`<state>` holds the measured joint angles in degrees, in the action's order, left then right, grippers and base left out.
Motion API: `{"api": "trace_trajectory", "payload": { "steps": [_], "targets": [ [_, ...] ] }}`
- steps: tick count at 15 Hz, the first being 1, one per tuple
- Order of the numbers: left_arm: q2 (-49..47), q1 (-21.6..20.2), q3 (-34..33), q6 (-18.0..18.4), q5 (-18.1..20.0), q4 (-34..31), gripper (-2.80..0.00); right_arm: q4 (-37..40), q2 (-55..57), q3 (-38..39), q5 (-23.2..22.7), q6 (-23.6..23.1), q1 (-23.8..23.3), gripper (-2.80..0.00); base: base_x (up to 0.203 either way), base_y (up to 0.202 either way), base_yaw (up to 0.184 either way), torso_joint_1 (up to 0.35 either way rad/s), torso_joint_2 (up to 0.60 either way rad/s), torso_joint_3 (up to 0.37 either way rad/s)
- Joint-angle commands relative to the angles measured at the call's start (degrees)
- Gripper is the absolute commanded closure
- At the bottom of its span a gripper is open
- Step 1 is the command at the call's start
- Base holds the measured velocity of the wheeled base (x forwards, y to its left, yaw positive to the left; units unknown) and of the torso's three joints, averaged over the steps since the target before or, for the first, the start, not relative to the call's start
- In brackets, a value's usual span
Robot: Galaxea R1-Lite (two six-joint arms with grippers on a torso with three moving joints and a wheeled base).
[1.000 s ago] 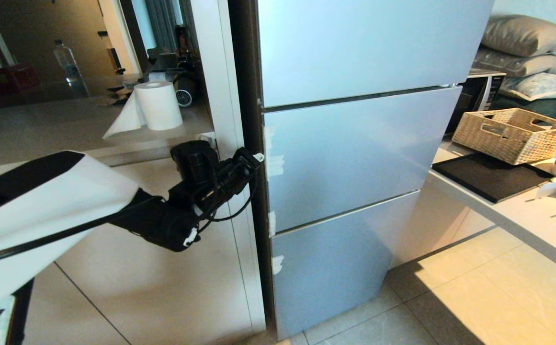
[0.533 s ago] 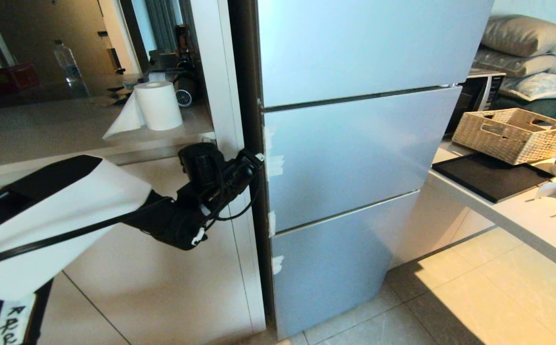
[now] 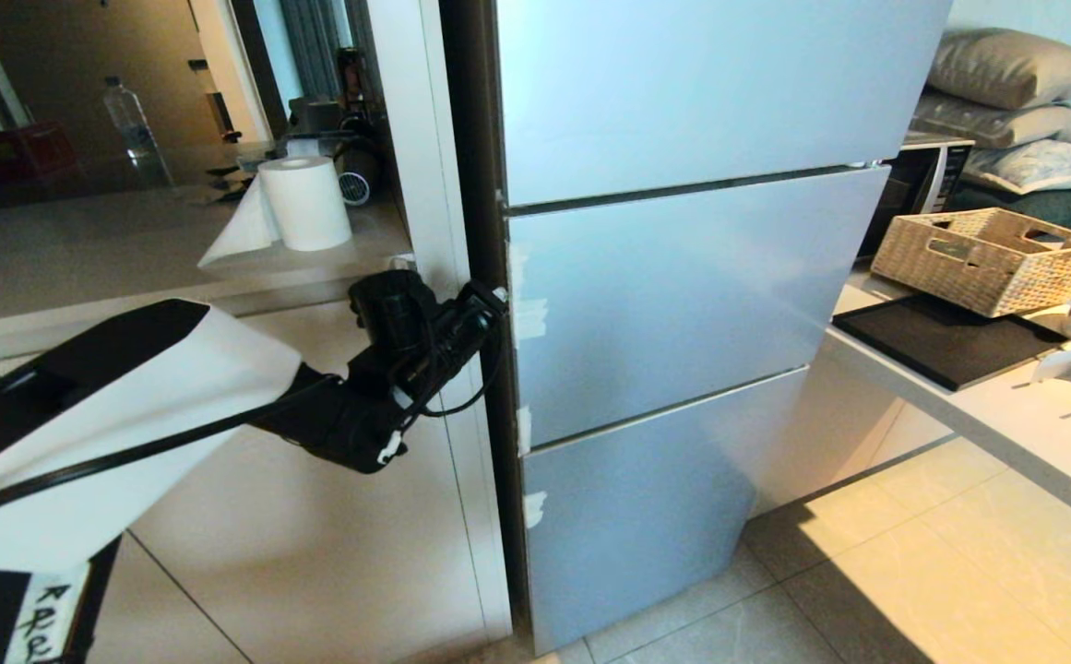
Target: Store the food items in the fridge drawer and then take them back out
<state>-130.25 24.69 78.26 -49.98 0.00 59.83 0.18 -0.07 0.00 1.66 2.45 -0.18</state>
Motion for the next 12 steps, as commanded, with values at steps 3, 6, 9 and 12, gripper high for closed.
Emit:
{"api": "trace_trajectory", "payload": {
  "steps": [3,6,9,12],
  "targets": [
    [-0.97,0.6,1.11,-0.29,0.32,0.37,0.0,-0.01,0.07,0.0,-0.08,0.01,0.01,0.0,0.0,0.0,0.0,0.0,0.0,0.0],
    [-0.8,2.25,0.96,-0.29,0.55,0.37,0.0,-0.01,0.07,0.0,-0.07,0.01,0.01,0.0,0.0,0.0,0.0,0.0,0.0,0.0],
    [-0.38,4.16,0.59,-0.36,0.54,0.37,0.0,-0.01,0.07,0.0,0.01,0.01,0.01,0.0,0.0,0.0,0.0,0.0,0.0,0.0],
    [-0.26,5.48,-0.1,-0.3,0.27,0.45,0.0,-0.01,0.07,0.0,-0.04,0.01,-0.08,0.0,0.0,0.0,0.0,0.0,0.0,0.0]
  ]
}}
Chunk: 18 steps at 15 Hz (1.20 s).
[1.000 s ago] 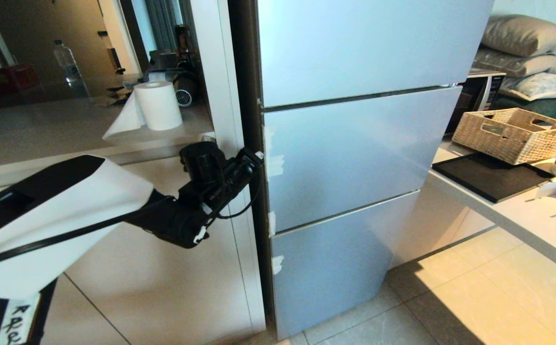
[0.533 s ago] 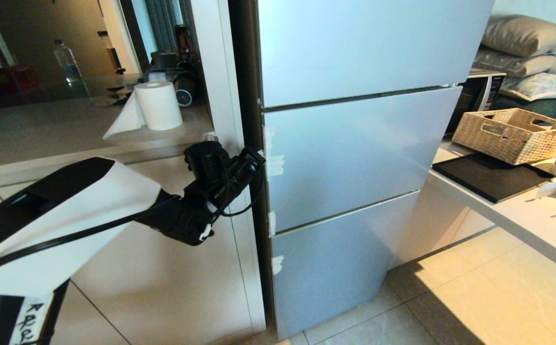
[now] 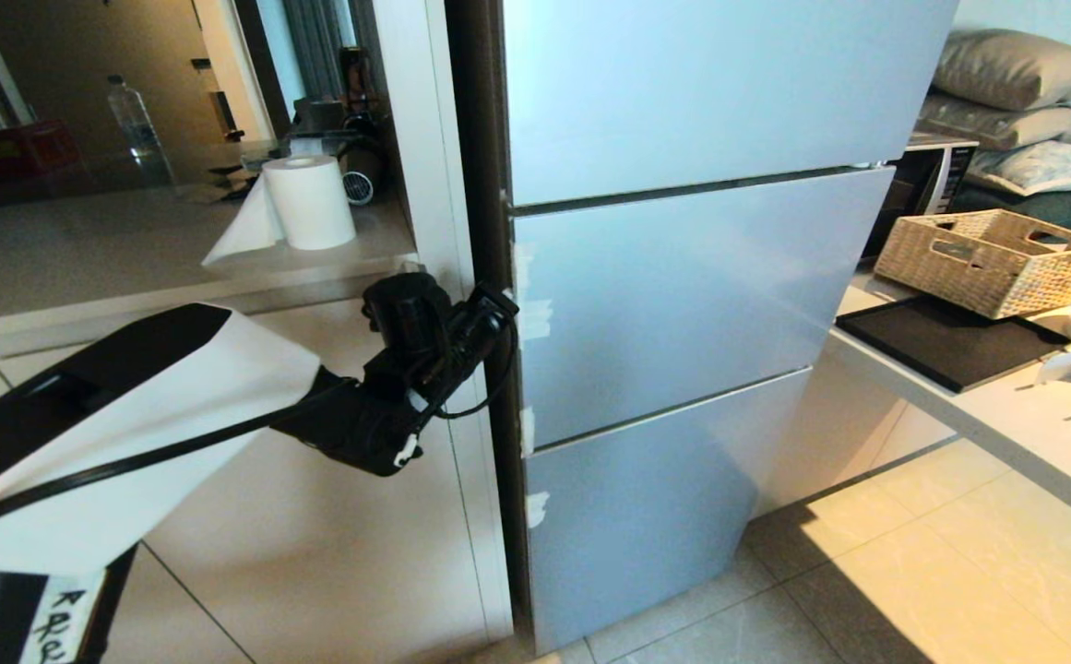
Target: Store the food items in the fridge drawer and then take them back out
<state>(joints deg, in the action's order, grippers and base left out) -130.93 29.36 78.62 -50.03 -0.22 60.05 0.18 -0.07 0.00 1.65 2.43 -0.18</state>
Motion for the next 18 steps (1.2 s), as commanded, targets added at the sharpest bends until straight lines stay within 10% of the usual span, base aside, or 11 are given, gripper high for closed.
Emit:
{"api": "trace_trajectory", "payload": {
  "steps": [1,11,18],
  "targets": [
    [0.58,1.11,-1.21,-0.3,0.33,0.23,0.0,-0.01,0.07,0.0,0.02,0.04,0.01,0.0,0.0,0.0,0.0,0.0,0.0,0.0],
    [4.67,4.56,-10.07,-0.31,0.13,3.13,0.0,-0.01,0.07,0.0,0.02,0.04,0.01,0.0,0.0,0.0,0.0,0.0,0.0,0.0],
    [10.67,20.85,-26.33,6.88,-5.35,9.66,0.0,-0.01,0.07,0.0,0.02,0.04,0.01,0.0,0.0,0.0,0.0,0.0,0.0,0.0]
  ]
}}
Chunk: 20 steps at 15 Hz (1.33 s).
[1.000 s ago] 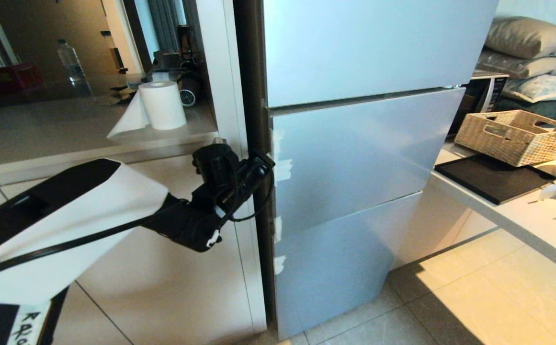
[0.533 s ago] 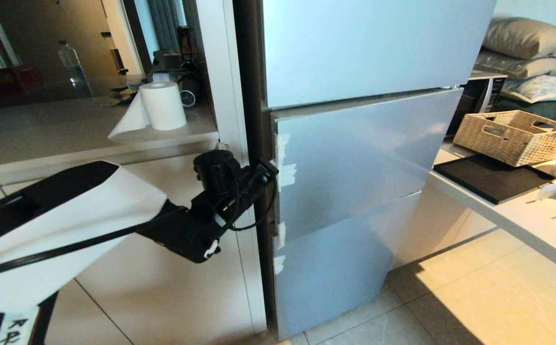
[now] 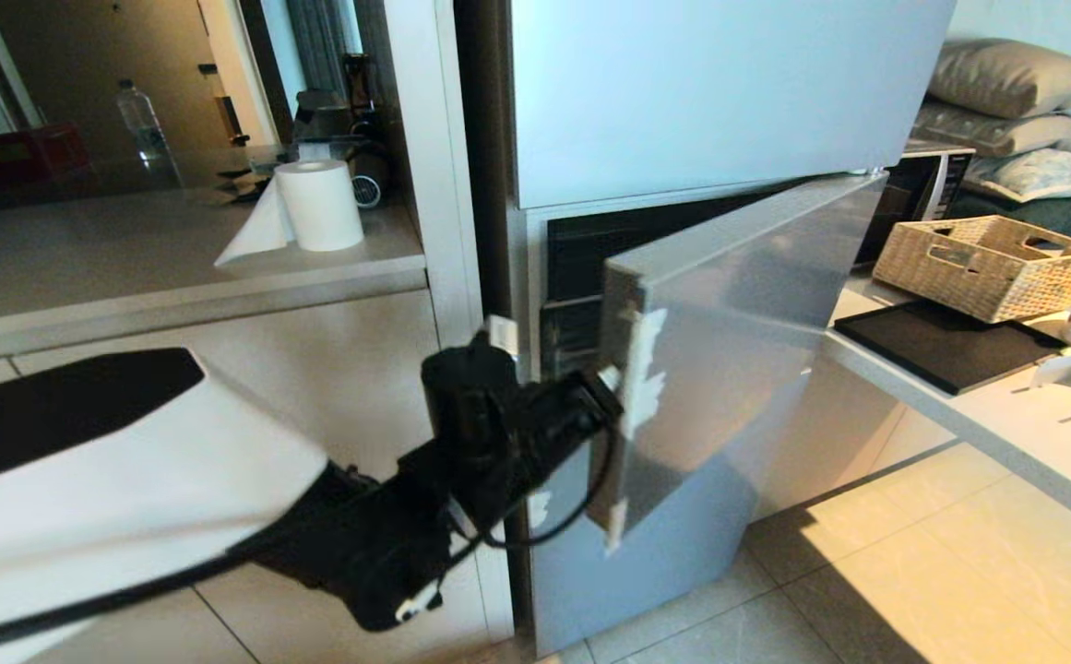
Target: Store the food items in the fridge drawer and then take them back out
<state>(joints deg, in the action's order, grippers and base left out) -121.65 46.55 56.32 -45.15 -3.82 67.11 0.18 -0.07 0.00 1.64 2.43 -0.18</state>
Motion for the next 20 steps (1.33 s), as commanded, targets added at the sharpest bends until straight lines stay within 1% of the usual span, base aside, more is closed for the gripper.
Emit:
{"api": "trace_trajectory", "payload": {
  "steps": [1,3,4,6,8,10,11,13,14,16,17,18,19,20],
  "targets": [
    [1.55,6.33,-6.9,4.38,-2.76,5.47,0.0,-0.01,0.07,0.0,0.03,0.03,0.01,0.0,0.0,0.0,0.0,0.0,0.0,0.0],
    [1.7,10.15,-12.13,9.44,-4.72,11.03,0.0,-0.01,0.07,0.0,0.03,0.03,0.01,0.0,0.0,0.0,0.0,0.0,0.0,0.0],
    [2.14,10.91,-14.04,11.2,-5.65,13.94,0.0,-0.01,0.07,0.0,-0.06,0.03,0.01,0.0,0.0,0.0,0.0,0.0,0.0,0.0],
    [4.57,10.75,-16.06,11.83,-6.3,15.12,0.0,-0.01,0.07,0.0,0.03,0.03,0.01,0.0,0.0,0.0,0.0,0.0,0.0,0.0],
    [9.25,9.49,-17.13,11.96,-6.29,15.13,0.0,-0.01,0.07,0.0,0.03,0.03,0.01,0.0,0.0,0.0,0.0,0.0,0.0,0.0],
    [16.23,7.83,-17.94,12.37,-6.16,13.64,0.0,-0.01,0.07,0.0,0.03,0.03,0.01,0.0,0.0,0.0,0.0,0.0,0.0,0.0],
    [20.8,6.65,-18.03,12.97,-5.93,11.49,0.0,-0.01,0.07,0.0,0.03,0.03,0.01,0.0,0.0,0.0,0.0,0.0,0.0,0.0],
    [30.42,3.46,-16.77,14.07,-4.83,4.28,0.0,-0.01,0.07,0.0,0.03,0.03,0.01,0.0,0.0,0.0,0.0,0.0,0.0,0.0],
    [35.66,1.05,-15.24,14.63,-3.93,-1.85,0.0,-0.01,0.07,0.0,0.02,0.03,0.01,0.0,0.0,0.0,0.0,0.0,0.0,0.0],
    [45.19,-4.62,-10.29,16.45,-2.36,-19.69,0.0,-0.01,0.07,0.0,0.03,0.03,0.01,0.0,0.0,0.0,0.0,0.0,0.0,0.0],
    [49.05,-6.69,-7.86,17.98,-1.88,-28.81,0.0,-0.01,0.07,0.0,0.03,0.03,0.01,0.0,0.0,0.0,0.0,0.0,0.0,0.0],
    [52.45,-8.03,-6.27,19.93,-1.51,-36.2,0.0,-0.01,0.07,0.0,0.03,0.03,0.01,0.0,0.0,0.0,0.0,0.0,0.0,0.0],
    [55.37,-8.86,-5.85,22.56,-1.36,-42.05,0.0,-0.01,0.07,0.0,0.03,0.03,0.01,0.0,0.0,0.0,0.0,0.0,0.0,0.0],
    [57.07,-9.33,-6.37,25.35,-1.57,-45.48,0.0,-0.01,0.07,0.0,0.03,0.03,0.01,0.0,0.0,0.0,0.0,0.0,0.0,0.0]
  ]
}}
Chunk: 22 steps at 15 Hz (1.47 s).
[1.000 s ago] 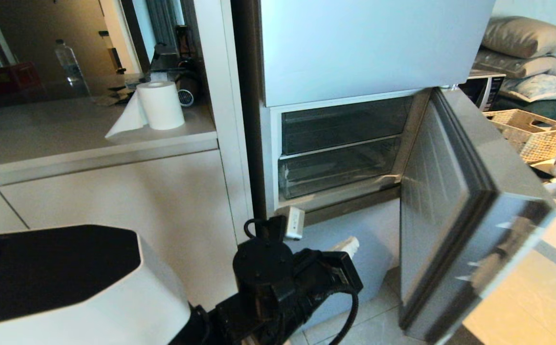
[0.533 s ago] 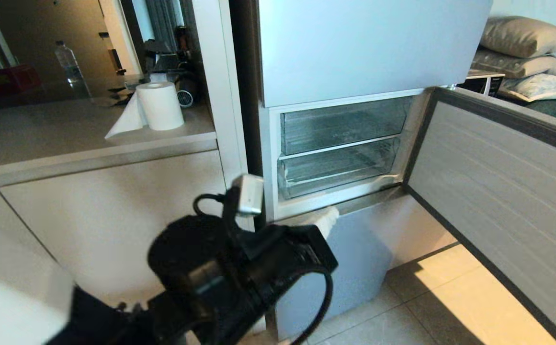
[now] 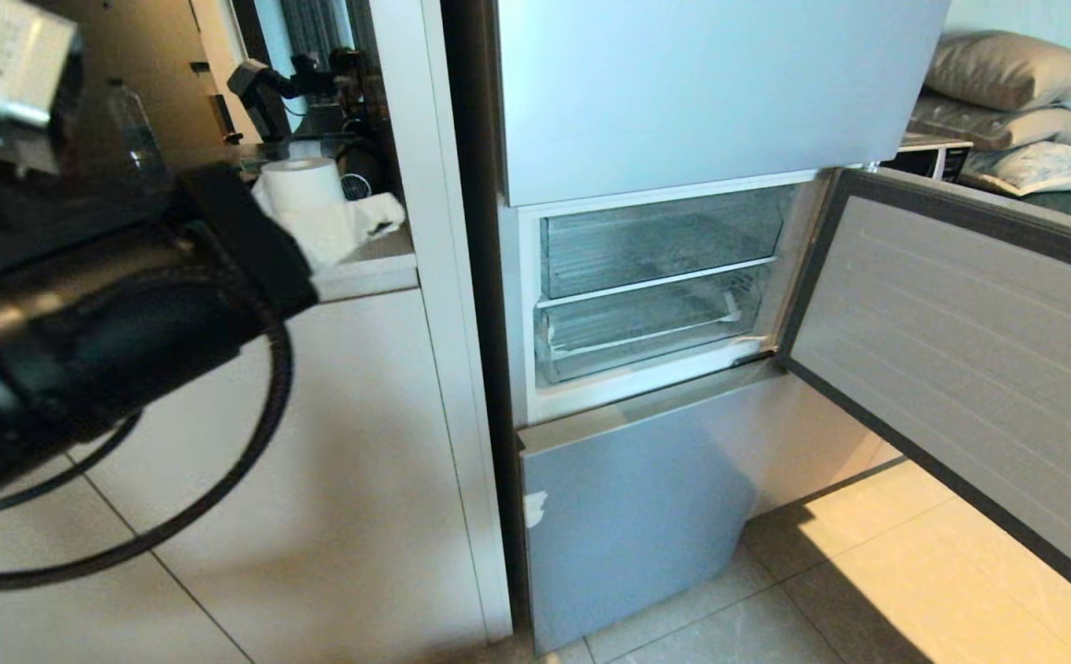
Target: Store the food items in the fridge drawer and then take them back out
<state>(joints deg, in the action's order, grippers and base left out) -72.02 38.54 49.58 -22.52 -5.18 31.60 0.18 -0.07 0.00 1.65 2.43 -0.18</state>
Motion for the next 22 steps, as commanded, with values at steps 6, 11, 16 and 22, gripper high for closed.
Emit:
{"api": "trace_trajectory", "payload": {
  "steps": [6,11,16,22],
  "targets": [
    [16.51,-9.97,-18.48,16.67,-15.04,-14.58,0.0,-0.01,0.07,0.0,-0.06,0.04,0.01,0.0,0.0,0.0,0.0,0.0,0.0,0.0],
    [32.77,-38.16,-24.17,19.07,-16.51,-15.0,0.0,-0.01,0.07,0.0,-0.06,-0.58,0.01,0.0,0.0,0.0,0.0,0.0,0.0,0.0],
    [50.85,-41.3,-36.35,24.55,-2.36,-16.84,0.0,0.65,0.47,-3.29,0.72,1.21,-0.07,0.0,0.0,0.0,0.0,0.0,0.0,0.0],
    [63.17,-39.77,-45.75,25.71,22.85,-36.44,0.0,5.47,22.43,-17.85,-1.72,7.86,0.07,0.0,0.0,0.0,0.0,0.0,0.0,0.0]
  ]
}}
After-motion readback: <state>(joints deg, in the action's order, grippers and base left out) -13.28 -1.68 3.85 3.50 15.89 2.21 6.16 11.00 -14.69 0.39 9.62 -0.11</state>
